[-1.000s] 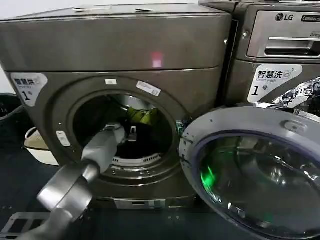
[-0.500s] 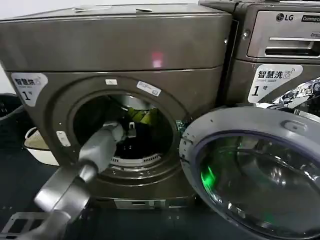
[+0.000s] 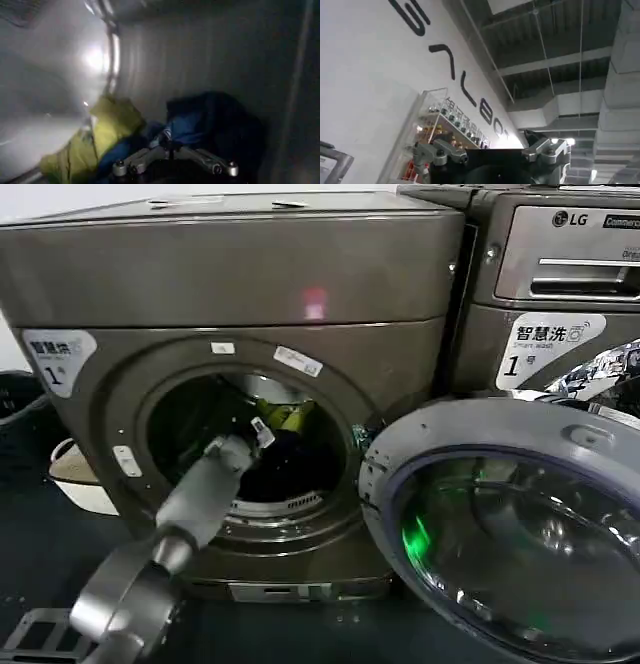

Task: Grasp the clothes from the dryer.

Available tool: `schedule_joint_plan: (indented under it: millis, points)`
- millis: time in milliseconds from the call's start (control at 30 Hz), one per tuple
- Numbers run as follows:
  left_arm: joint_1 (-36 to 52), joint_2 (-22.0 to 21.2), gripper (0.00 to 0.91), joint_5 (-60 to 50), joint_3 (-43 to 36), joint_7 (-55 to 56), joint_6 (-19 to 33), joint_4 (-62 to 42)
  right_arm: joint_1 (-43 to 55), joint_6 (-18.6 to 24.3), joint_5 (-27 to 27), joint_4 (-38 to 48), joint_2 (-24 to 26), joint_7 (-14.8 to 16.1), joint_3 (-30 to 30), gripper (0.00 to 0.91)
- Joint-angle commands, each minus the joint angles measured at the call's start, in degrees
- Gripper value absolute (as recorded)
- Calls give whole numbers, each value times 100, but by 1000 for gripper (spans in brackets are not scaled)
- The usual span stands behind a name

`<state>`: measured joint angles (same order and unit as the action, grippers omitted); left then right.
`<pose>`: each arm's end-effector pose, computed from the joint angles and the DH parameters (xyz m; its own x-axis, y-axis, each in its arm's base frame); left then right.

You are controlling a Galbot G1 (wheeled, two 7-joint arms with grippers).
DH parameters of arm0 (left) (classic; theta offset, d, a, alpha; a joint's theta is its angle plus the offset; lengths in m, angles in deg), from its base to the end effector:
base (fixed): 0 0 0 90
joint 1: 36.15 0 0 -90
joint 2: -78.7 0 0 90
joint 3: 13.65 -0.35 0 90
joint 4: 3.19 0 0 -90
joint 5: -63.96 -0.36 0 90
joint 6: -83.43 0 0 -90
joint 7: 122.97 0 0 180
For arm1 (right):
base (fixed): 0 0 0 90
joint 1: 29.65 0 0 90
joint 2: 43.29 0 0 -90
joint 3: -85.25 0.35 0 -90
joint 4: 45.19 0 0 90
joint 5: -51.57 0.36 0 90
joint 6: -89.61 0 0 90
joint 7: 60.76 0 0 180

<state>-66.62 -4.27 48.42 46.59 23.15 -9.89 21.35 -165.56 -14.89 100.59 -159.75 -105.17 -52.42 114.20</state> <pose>0.6532 0.0093 -0.2337 -0.7124 0.4313 0.5536 0.6941 0.5492 0.4653 -0.1402 -0.3471 0.0848 -0.4035 0.6449 -0.6491 0.9055 0.3834 -0.1819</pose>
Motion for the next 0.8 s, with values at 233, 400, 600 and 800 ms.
schedule_joint_plan:
  millis: [233,400,600,800]
  points:
    - [-876,-112,0,2092,1546,2948,855,1147,81,199,-86,26,4,-44,-175,907]
    - [-1289,-164,0,2530,1581,3739,1399,1935,32,291,-68,77,75,-136,-147,907]
    - [-1708,-363,0,2506,1824,4707,1984,2516,10,255,-193,65,67,-137,-159,907]
    - [-2137,-512,0,2291,1952,4929,2168,2823,-3,311,-196,88,97,-130,-106,907]
